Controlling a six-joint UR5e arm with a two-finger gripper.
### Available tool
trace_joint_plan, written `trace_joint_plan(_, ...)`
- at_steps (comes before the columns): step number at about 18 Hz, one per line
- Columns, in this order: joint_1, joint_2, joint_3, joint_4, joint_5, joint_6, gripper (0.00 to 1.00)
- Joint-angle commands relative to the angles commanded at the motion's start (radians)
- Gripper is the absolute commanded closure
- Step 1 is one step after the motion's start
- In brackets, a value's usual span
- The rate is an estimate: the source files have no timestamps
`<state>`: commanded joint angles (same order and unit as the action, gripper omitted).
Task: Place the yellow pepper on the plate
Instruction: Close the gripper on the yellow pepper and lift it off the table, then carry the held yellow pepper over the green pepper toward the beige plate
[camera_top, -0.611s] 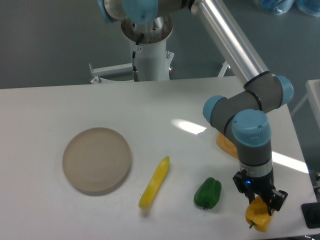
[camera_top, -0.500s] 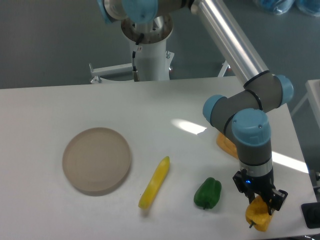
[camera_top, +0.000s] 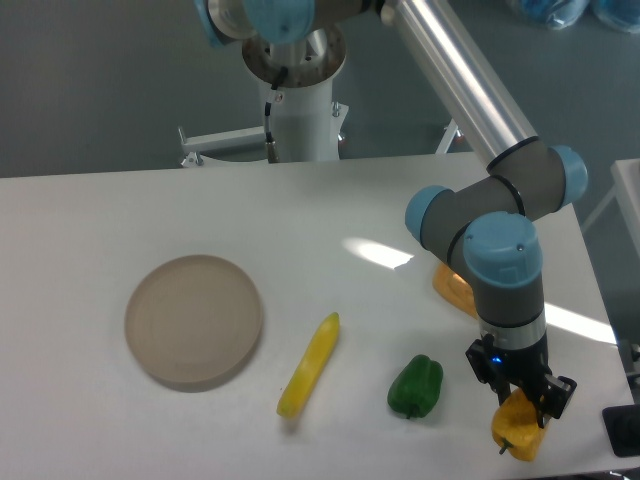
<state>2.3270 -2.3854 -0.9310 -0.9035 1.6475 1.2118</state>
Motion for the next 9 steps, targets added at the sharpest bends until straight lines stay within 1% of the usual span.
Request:
trace_joint_plan(4,-0.002,0.051,-0.057,-0.005,-0.006,-0.002,0.59)
trace_joint_plan(9,-0.009,0.146,-0.136,-0.066,-0.018,-0.005,0.59)
